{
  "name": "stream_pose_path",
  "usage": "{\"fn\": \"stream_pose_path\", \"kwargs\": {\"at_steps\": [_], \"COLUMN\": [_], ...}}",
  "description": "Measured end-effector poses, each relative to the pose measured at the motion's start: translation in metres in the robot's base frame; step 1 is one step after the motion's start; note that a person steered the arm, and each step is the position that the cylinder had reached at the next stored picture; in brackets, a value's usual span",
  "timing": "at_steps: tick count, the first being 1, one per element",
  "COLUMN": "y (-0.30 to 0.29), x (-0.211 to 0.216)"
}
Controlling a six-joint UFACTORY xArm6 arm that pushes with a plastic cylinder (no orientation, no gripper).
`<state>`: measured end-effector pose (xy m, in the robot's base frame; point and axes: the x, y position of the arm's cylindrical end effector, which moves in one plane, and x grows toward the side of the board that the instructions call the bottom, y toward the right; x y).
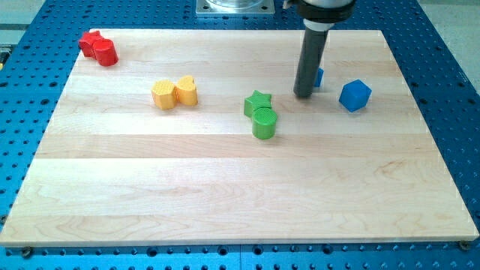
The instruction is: Push the triangle towards the top center of the board
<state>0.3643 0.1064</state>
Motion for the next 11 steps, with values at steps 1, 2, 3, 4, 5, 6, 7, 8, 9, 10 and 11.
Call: {"fn": "stream_pose_path", "kwargs": {"at_steps": [1, 2, 3, 4, 5, 6, 7, 8, 9, 10, 11], "y": [0.003, 0.062, 0.031, -0.047, -0.125, -0.151, -0.085, -0.099, -0.135, -0.120, -0.093], "x": [-0.002, -0.010, -0.035, -0.037, -0.037, -0.040, -0.041, -0.050, -0.059, -0.075, -0.097]}}
